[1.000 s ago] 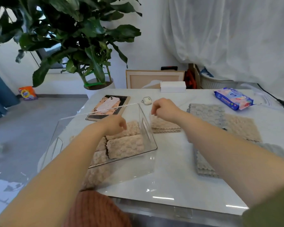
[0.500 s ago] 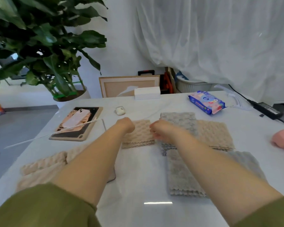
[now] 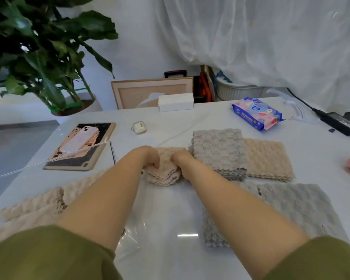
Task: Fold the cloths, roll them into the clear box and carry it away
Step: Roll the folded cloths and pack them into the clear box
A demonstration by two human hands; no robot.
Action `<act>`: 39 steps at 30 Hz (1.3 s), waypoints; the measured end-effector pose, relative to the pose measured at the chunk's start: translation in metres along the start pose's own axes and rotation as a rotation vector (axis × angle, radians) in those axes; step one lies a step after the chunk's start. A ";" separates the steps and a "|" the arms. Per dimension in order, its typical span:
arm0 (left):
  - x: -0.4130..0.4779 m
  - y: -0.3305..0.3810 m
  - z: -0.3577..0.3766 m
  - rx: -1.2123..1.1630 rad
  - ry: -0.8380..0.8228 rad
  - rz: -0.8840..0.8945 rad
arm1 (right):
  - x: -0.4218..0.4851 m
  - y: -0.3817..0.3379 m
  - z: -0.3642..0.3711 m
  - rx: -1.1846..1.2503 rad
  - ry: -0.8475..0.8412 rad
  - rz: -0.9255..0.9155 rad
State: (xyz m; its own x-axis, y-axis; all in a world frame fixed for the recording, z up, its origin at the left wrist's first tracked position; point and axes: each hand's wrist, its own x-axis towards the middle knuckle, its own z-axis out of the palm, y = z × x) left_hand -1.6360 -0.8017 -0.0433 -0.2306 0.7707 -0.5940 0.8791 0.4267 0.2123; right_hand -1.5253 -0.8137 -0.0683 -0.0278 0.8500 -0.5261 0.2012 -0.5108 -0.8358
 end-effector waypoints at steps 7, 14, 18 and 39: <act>-0.032 -0.014 -0.030 -0.281 -0.097 0.121 | -0.037 -0.024 -0.022 0.361 -0.069 0.021; -0.082 -0.051 -0.057 -0.756 -0.275 0.379 | -0.090 -0.054 -0.036 0.573 -0.234 -0.276; -0.116 -0.080 -0.065 -1.183 -0.280 0.572 | -0.114 -0.067 -0.024 0.469 -0.424 -0.312; -0.137 -0.248 -0.045 -1.289 -0.176 0.660 | -0.128 -0.047 0.066 0.095 -0.841 -0.157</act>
State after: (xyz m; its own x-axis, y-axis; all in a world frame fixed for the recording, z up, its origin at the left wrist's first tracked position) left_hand -1.8411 -0.9921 0.0201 0.1946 0.9641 -0.1806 -0.1945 0.2184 0.9563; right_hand -1.5961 -0.9072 0.0283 -0.7721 0.5531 -0.3130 0.0521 -0.4358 -0.8985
